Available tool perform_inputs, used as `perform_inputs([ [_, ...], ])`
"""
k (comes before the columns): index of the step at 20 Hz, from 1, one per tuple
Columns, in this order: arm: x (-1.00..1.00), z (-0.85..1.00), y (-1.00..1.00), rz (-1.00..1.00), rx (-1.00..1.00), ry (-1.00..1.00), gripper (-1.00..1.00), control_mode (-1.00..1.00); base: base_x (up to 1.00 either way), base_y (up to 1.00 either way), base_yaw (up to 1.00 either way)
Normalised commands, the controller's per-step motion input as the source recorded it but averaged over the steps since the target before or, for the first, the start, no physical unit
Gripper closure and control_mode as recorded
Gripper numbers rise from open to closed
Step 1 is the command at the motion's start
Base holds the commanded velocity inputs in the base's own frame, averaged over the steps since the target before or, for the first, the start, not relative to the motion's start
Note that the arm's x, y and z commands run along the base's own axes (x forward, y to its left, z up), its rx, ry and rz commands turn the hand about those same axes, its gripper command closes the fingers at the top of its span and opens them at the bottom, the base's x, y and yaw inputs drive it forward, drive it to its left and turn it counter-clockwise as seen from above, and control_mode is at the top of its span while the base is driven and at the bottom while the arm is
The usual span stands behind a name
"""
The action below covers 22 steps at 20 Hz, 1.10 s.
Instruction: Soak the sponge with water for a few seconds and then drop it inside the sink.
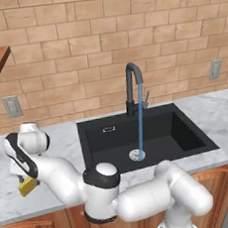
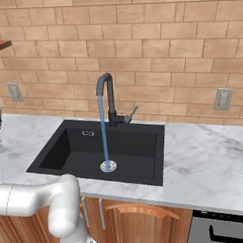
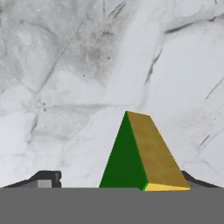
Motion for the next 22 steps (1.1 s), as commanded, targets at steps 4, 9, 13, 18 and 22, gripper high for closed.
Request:
perform_inputs([
  [4,0.0,0.0,0.19,0.0,0.0,0.1,1.0,-1.0,0.0,0.0,0.0],
  [9,0.0,0.0,0.13,0.0,0.0,0.07,1.0,-1.0,0.0,0.0,0.0],
  [13,-0.02,0.07,0.07,0.0,0.0,0.05,1.0,-1.0,0.0,0.0,0.0],
  [18,-0.04,0.48,-0.07,0.0,0.01,0.02,1.0,-1.0,0.0,0.0,0.0],
  [22,0.0,0.52,-0.5,0.04,0.0,0.0,1.0,-1.0,0.0,0.0,0.0],
])
